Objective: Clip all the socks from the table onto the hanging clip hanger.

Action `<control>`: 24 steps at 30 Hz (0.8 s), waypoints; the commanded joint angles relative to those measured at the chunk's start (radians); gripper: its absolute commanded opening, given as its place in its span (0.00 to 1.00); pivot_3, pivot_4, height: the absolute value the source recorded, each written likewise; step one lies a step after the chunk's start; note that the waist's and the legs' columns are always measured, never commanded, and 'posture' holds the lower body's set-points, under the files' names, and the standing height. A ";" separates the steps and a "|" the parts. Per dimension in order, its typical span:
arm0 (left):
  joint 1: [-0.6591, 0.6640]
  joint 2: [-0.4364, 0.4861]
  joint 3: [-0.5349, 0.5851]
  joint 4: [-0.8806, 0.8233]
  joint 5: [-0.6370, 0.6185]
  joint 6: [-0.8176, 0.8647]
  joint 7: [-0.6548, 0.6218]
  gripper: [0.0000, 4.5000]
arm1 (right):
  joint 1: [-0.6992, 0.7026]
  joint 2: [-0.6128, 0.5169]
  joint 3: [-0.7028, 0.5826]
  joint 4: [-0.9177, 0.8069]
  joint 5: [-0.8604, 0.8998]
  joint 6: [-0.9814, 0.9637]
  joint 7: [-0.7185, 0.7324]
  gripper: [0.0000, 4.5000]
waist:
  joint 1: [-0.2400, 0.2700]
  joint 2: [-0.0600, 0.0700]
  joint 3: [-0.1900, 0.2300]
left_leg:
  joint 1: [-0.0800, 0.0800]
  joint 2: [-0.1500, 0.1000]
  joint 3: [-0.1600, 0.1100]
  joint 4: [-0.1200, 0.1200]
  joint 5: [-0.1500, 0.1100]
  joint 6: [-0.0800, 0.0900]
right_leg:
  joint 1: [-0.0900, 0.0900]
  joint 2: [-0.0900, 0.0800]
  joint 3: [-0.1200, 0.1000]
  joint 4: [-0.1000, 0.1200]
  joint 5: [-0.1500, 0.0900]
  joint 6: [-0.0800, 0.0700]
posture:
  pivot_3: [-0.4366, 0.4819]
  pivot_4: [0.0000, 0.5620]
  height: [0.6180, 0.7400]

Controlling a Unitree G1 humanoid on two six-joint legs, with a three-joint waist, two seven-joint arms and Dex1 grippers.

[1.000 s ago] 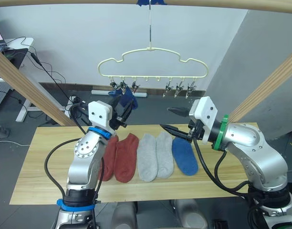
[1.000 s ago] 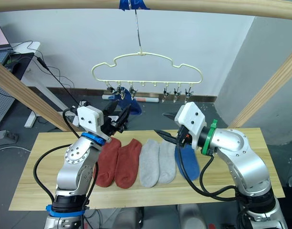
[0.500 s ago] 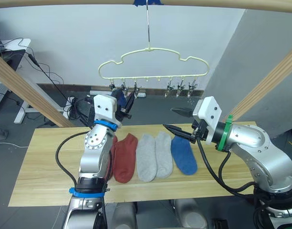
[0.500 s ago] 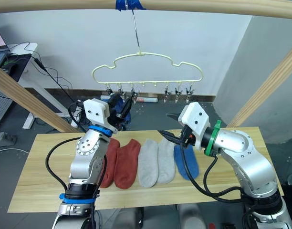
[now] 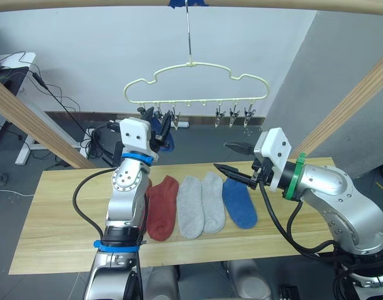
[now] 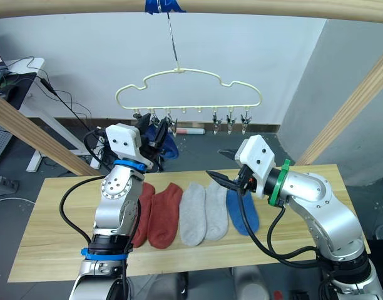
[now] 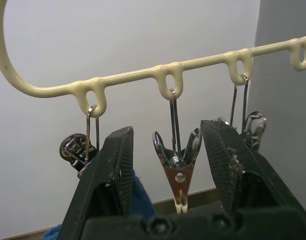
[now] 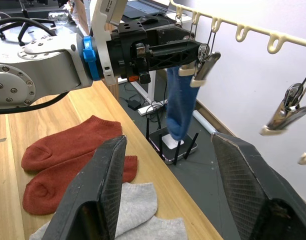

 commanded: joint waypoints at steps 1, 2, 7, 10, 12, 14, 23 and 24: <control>-0.015 -0.006 0.006 -0.021 -0.002 -0.020 0.004 0.52 | 0.001 -0.008 -0.024 -0.026 0.017 -0.022 -0.006 0.63 | 0.000 0.000 0.000 | 0.000 0.000 0.000 0.000 0.000 0.000 | 0.000 0.000 0.000 0.000 0.000 0.000 | 0.21 0.52 1.00; -0.015 -0.006 0.005 -0.021 0.001 -0.021 0.004 0.48 | 0.002 -0.009 -0.024 -0.026 0.018 -0.022 -0.006 0.63 | 0.000 0.000 0.000 | 0.000 0.000 0.000 0.000 0.000 0.000 | 0.000 0.000 0.000 0.000 0.000 0.000 | 0.21 0.51 1.00; -0.013 -0.006 0.005 -0.024 0.011 -0.025 0.011 0.20 | 0.008 -0.013 -0.021 -0.022 0.019 -0.031 -0.007 0.63 | 0.000 0.000 0.000 | 0.000 0.000 0.000 0.000 0.000 0.000 | 0.000 0.000 0.000 0.000 0.000 0.000 | 0.21 0.50 1.00; -0.014 -0.004 0.006 -0.026 0.012 -0.024 0.011 0.08 | 0.014 -0.014 -0.015 -0.012 0.010 -0.044 -0.009 0.63 | 0.000 0.000 0.000 | 0.000 0.000 0.000 0.000 0.000 0.000 | 0.000 0.000 0.000 0.000 0.000 0.000 | 0.22 0.50 1.00; -0.015 -0.003 0.006 -0.028 0.012 -0.022 0.010 0.02 | 0.032 -0.019 -0.002 0.004 -0.012 -0.062 -0.013 0.63 | 0.000 0.000 0.000 | 0.000 0.000 0.000 0.000 0.000 0.000 | 0.000 0.000 0.000 0.000 0.000 0.000 | 0.22 0.50 1.00; -0.014 0.000 0.005 -0.034 0.012 -0.019 0.009 0.00 | 0.065 -0.025 0.014 0.031 -0.040 -0.075 -0.024 0.63 | 0.001 0.000 0.000 | 0.000 0.000 0.000 0.000 0.000 0.000 | 0.000 0.000 0.000 0.000 0.000 0.000 | 0.23 0.50 1.00; -0.005 0.022 -0.009 -0.054 0.017 -0.006 -0.015 0.00 | 0.175 0.033 0.138 0.346 -0.305 -0.264 -0.177 0.99 | -0.002 0.000 0.000 | 0.001 0.000 0.001 0.000 0.000 0.000 | 0.000 0.000 0.001 0.001 0.000 0.000 | 0.23 0.50 1.00; -0.004 0.023 -0.011 -0.058 0.017 -0.003 -0.019 0.00 | 0.176 0.053 0.147 0.400 -0.323 -0.291 -0.192 0.99 | -0.002 0.000 0.000 | 0.001 0.000 0.001 0.000 0.000 0.000 | 0.000 0.000 0.001 0.001 0.000 0.000 | 0.24 0.51 1.00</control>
